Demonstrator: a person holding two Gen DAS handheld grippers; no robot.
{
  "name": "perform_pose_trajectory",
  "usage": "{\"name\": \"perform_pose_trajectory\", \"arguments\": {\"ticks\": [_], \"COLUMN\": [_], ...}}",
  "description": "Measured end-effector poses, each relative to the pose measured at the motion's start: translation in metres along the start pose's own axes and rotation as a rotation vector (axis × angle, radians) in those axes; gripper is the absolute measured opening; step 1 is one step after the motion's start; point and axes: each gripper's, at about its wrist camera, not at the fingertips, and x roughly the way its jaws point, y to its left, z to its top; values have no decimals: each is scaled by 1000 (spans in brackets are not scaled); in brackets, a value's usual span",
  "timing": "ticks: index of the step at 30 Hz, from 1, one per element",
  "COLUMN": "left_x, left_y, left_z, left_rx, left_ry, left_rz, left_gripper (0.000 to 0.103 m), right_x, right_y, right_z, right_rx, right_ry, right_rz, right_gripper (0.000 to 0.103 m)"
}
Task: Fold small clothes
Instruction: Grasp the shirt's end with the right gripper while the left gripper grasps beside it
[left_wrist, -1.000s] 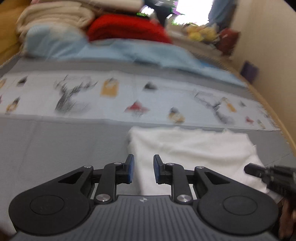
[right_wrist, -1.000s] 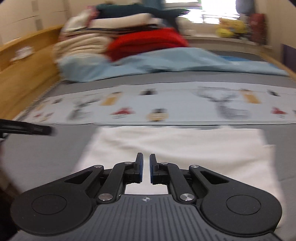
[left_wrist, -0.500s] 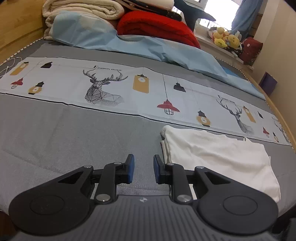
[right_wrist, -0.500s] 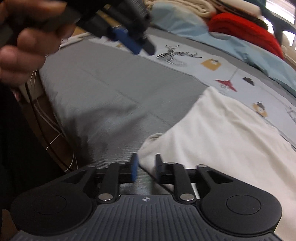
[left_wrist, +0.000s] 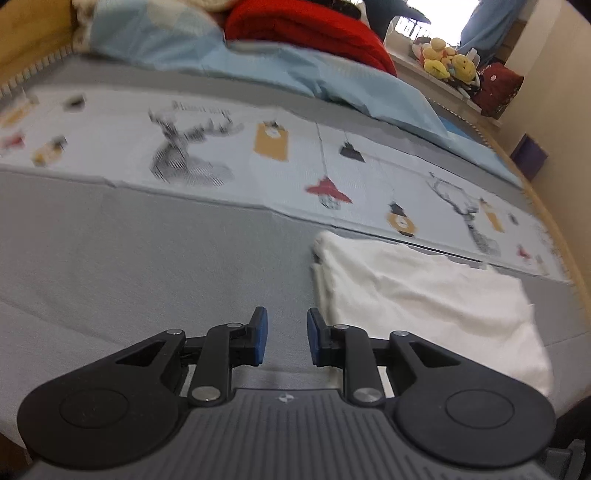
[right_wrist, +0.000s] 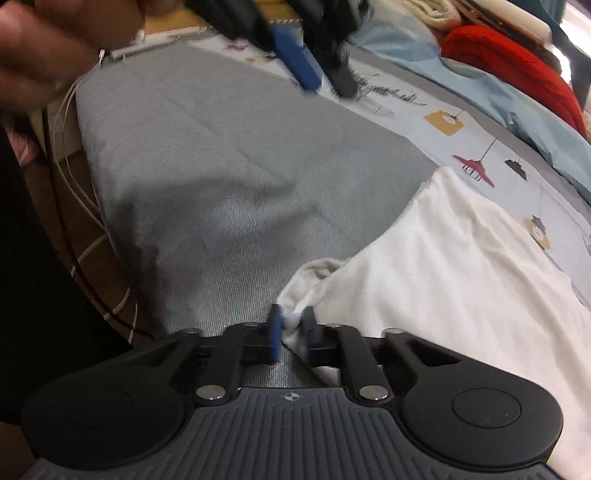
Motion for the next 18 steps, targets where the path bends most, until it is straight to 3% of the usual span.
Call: {"name": "perform_pose_trajectory", "arguments": {"ticks": [6, 15, 17, 18], "left_x": [37, 108, 119, 123], "left_y": [-4, -32, -37, -40], "left_z": [5, 16, 18, 18], "left_rx": [-152, -242, -243, -236], "left_ry": [147, 313, 332, 334], "left_rz": [-170, -191, -195, -188], "left_gripper": [63, 66, 64, 57], "right_x": [-51, -97, -103, -106], "right_y": [-22, -50, -53, -52], "right_z": [7, -4, -5, -6], "right_rx": [113, 201, 213, 215], "right_ry": [-146, -228, -234, -236], "right_rz": [10, 29, 38, 42], "right_gripper": [8, 8, 8, 8]}}
